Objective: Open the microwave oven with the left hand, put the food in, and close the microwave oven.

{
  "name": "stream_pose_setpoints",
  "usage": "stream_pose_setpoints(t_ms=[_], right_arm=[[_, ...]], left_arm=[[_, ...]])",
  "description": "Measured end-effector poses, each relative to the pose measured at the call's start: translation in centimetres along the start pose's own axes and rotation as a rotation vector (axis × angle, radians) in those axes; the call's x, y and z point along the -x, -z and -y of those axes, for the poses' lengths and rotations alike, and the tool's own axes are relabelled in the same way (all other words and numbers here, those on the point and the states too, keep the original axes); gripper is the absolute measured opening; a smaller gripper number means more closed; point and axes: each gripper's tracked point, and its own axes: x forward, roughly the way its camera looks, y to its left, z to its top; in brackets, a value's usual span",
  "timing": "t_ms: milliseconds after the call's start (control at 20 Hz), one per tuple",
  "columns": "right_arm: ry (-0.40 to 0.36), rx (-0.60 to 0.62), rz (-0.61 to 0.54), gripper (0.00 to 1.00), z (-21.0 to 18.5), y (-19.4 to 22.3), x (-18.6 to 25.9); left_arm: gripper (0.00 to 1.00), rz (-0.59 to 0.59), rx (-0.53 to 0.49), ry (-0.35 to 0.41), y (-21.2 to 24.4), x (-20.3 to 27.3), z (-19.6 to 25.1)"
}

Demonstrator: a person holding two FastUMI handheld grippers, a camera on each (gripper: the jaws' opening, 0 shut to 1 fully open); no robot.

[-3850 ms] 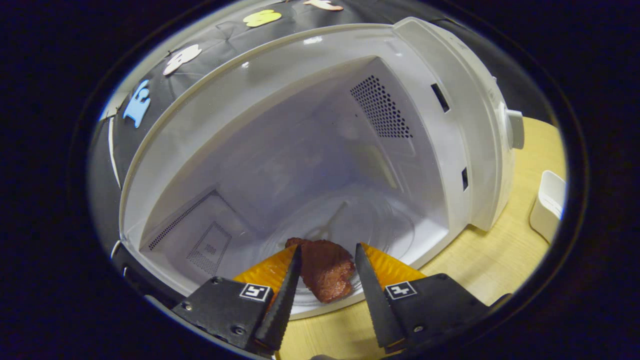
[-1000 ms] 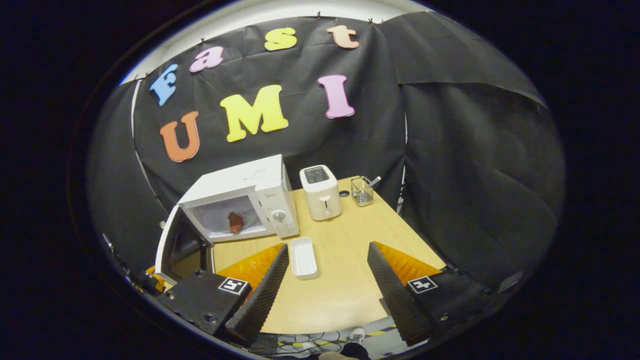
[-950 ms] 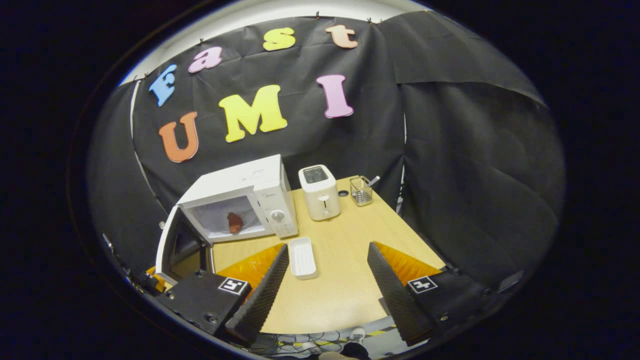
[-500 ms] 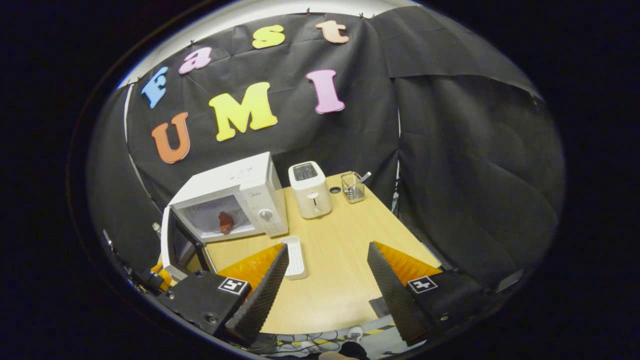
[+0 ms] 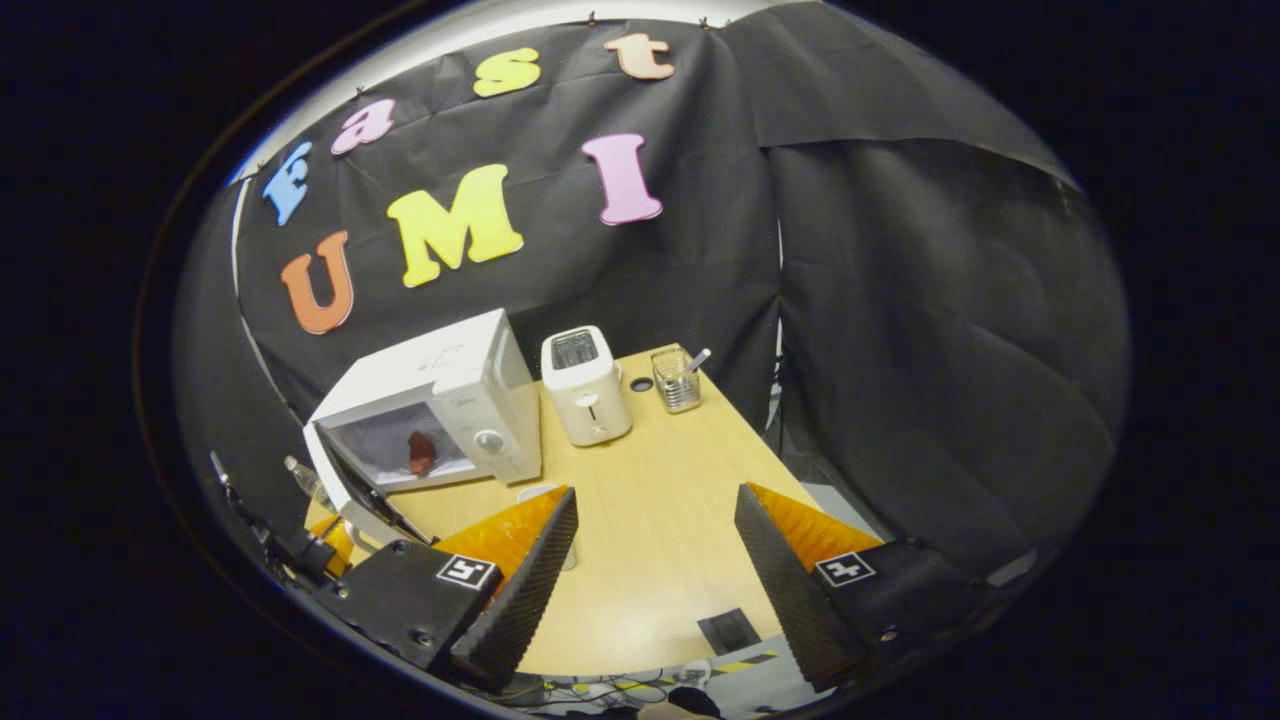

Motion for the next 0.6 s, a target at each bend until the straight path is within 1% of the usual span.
stream_pose_setpoints(t_ms=[200,550,600], right_arm=[[0.003,0.011,-0.009,1.0,1.3,-1.2,-1.8],[-0.011,0.028,-0.026,1.0,2.0,-2.5,-4.4],[-0.013,0.03,-0.031,0.91,2.3,-2.5,-4.8]], left_arm=[[0.0,-0.01,0.0,0.012,-0.3,-3.0,1.4],[0.0,-0.02,0.026,-0.018,-0.6,-7.7,2.1],[0.0,-0.024,0.027,-0.024,-0.6,-8.4,2.1]])
